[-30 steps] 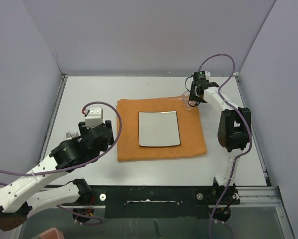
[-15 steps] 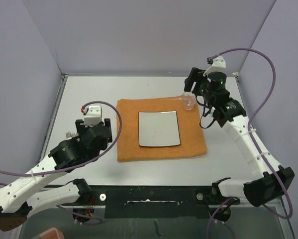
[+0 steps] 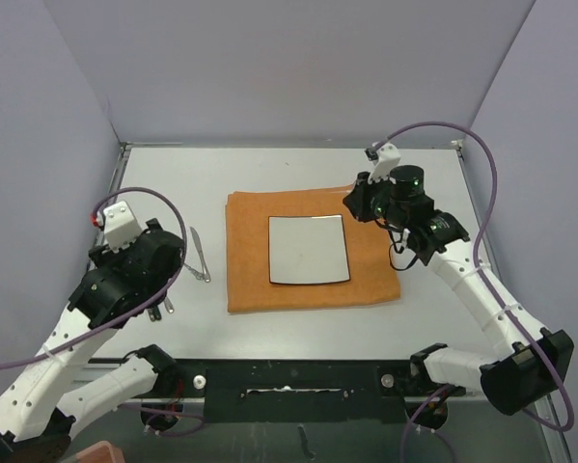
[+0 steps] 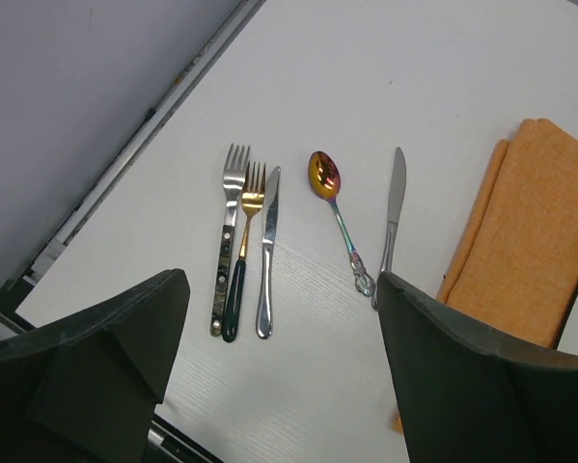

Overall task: Set the dinner table for one person
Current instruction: Place the cup on the napkin, then pick up the knife at the center of the board.

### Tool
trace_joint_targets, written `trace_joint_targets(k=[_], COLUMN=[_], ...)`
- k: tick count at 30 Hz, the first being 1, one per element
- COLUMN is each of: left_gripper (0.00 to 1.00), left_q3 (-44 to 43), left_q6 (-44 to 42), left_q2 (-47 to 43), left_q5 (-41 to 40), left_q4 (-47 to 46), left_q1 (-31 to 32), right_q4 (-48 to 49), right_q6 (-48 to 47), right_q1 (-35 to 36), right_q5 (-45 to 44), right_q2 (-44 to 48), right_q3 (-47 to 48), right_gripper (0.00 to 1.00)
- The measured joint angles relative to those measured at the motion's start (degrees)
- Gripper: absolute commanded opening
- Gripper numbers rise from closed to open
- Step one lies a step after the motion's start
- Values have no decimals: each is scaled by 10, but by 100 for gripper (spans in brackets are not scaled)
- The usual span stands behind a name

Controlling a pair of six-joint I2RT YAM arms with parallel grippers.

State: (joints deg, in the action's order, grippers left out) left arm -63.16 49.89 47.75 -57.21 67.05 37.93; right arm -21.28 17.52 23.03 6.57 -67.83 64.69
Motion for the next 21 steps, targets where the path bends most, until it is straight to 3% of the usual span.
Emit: trace_joint_targets(k=[4,9,21], left_gripper=[77,73,71], left_q3=[-12,-57,62], left_q6=[-9,43,96], left_q2=[-23,17,101], left_q5=[2,31,229], left_q4=[21,102,80], left_q1=[-12,-24,-24], right_q4=[-15,-20,-30], right_q6=[-29,-46,-61], right_q1=[38,70,76], right_q5=[28,43,36], right_q2=[-34,-99,-105], right_q3=[42,83,90], right_gripper=[15,15,12])
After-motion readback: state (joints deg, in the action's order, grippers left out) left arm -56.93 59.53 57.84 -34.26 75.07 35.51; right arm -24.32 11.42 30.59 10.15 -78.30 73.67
